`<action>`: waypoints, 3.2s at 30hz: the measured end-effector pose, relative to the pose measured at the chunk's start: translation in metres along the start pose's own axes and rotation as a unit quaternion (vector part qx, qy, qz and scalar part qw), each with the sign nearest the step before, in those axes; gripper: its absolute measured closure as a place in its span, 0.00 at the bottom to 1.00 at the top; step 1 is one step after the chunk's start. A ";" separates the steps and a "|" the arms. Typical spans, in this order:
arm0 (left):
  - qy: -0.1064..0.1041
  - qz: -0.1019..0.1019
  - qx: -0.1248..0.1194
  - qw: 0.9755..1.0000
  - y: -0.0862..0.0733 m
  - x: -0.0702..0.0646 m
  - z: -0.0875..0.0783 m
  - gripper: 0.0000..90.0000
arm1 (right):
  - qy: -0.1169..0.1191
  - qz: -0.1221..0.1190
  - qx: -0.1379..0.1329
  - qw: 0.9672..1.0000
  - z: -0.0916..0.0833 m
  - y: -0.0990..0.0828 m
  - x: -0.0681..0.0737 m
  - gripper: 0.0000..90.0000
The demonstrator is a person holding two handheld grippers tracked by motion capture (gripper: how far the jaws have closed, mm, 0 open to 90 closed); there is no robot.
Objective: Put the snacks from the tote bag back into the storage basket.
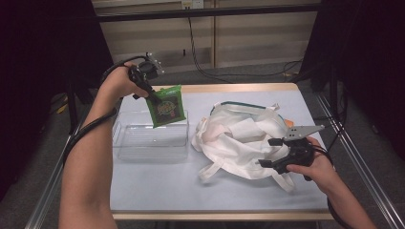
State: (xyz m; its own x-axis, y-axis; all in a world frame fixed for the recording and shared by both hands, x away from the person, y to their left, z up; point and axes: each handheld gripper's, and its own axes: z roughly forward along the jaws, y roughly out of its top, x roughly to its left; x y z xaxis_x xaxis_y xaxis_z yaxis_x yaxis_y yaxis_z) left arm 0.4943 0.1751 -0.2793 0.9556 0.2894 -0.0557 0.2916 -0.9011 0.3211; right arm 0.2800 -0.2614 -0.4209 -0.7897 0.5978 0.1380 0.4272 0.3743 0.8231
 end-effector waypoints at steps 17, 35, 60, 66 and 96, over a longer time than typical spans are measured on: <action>-0.008 0.017 0.029 0.999 -0.009 0.013 0.022 0.81 | 0.002 -0.001 0.005 1.000 0.002 0.000 0.001 0.11; -0.012 0.040 0.038 0.998 0.001 0.022 0.054 0.81 | 0.003 0.000 0.005 1.000 0.001 -0.001 0.001 0.11; 0.008 0.034 0.029 0.999 -0.001 0.036 0.077 0.67 | 0.005 0.002 0.011 1.000 0.004 -0.003 0.000 0.10; 0.019 -0.011 0.000 1.000 -0.004 0.036 0.081 0.50 | 0.004 0.003 0.014 1.000 0.004 -0.002 0.002 0.10; 0.038 -0.113 -0.026 0.993 -0.055 0.020 0.061 0.14 | 0.010 -0.010 0.010 1.000 0.005 0.002 0.007 0.10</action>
State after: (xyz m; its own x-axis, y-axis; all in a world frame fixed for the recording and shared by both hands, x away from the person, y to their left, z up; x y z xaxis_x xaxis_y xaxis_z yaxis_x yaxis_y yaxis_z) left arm 0.5004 0.2110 -0.3559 0.8594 0.5075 -0.0620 0.4939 -0.7927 0.3573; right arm 0.2772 -0.2531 -0.4210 -0.8067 0.5757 0.1331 0.4203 0.4007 0.8141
